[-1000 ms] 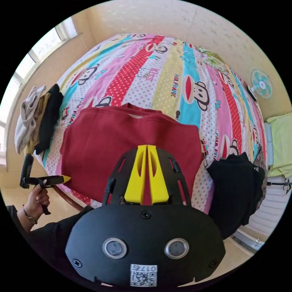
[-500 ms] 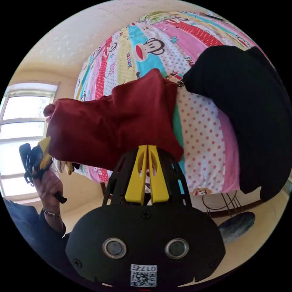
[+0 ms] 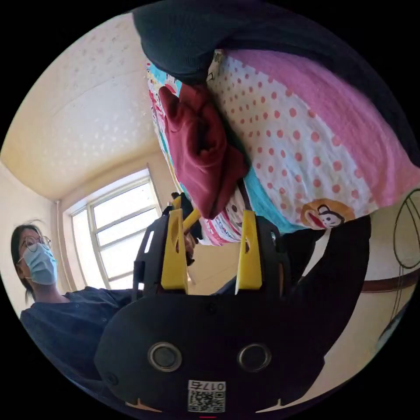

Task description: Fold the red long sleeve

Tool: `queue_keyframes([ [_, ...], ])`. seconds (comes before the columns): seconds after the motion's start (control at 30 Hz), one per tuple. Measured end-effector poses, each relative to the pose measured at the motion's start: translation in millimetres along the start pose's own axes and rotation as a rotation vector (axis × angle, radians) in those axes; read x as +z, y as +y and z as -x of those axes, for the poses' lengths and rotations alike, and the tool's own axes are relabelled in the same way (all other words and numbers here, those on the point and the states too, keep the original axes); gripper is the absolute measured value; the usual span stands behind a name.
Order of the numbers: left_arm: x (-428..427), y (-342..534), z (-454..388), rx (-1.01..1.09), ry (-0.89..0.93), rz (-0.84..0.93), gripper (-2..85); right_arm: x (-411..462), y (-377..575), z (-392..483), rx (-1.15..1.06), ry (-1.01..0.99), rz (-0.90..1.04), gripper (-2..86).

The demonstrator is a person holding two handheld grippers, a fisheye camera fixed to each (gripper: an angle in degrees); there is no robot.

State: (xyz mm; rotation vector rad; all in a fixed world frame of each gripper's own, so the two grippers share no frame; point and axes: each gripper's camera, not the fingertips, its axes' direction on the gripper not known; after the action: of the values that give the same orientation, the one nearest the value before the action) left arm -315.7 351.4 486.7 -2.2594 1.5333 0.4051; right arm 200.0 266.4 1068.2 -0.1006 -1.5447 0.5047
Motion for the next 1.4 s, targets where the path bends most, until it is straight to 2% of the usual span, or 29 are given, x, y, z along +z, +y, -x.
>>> queue_keyframes([
  [0.03, 23, -2, 7, 0.002, 0.012, 0.051, 16.2, 4, -2, -12, 0.049, -0.057, -0.023, 21.2],
  [0.1, 32, 0, 13, -0.038, 0.031, 0.012, 13.0, 11, -5, -26, 0.103, -0.117, -0.04, 23.3],
  [0.23, 15, 12, 1, -0.023, 0.267, -0.063, 6.9, 21, -15, -41, 0.169, -0.236, -0.127, 25.1],
  [0.27, 9, 14, -7, -0.004, 0.285, -0.066, 6.8, 21, -16, -41, 0.177, -0.253, -0.144, 25.1],
  [0.37, -21, 23, -59, 0.146, 0.241, -0.043, 6.5, 22, -23, -29, 0.124, -0.488, -0.195, 19.4],
  [0.4, -38, 28, -76, 0.192, 0.21, -0.053, 6.5, 26, -26, -15, 0.092, -0.539, -0.168, 13.5],
  [0.53, -121, 35, -96, 0.272, 0.22, -0.18, 6.5, 56, -22, 71, -0.139, -0.423, 0.018, 8.3],
  [0.7, -245, 43, -114, 0.425, 0.133, -0.364, 6.7, 152, -8, 161, -0.348, -0.479, 0.206, 6.3],
  [0.8, -306, 31, -101, 0.419, 0.06, -0.446, 7.3, 222, -1, 193, -0.384, -0.513, 0.265, 6.2],
  [0.9, -338, 12, -59, 0.288, -0.055, -0.459, 9.8, 288, 0, 195, -0.407, -0.38, 0.292, 6.5],
  [0.97, -339, 7, -21, 0.137, -0.21, -0.422, 11.6, 317, -3, 172, -0.374, -0.189, 0.283, 7.0],
  [1.03, -328, 16, 37, -0.072, -0.31, -0.302, 12.9, 323, -2, 131, -0.272, 0.117, 0.283, 7.0],
  [1.17, -306, 58, 105, -0.218, -0.165, -0.165, 11.4, 277, 34, 121, -0.395, 0.395, 0.344, 2.7],
  [1.23, -289, 79, 134, -0.281, -0.089, -0.09, 9.4, 227, 66, 120, -0.413, 0.598, 0.368, 1.6],
  [1.4, -250, 51, 149, -0.255, -0.025, 0.1, 10.5, 104, 123, 132, -0.304, 0.741, 0.223, 0.7],
])
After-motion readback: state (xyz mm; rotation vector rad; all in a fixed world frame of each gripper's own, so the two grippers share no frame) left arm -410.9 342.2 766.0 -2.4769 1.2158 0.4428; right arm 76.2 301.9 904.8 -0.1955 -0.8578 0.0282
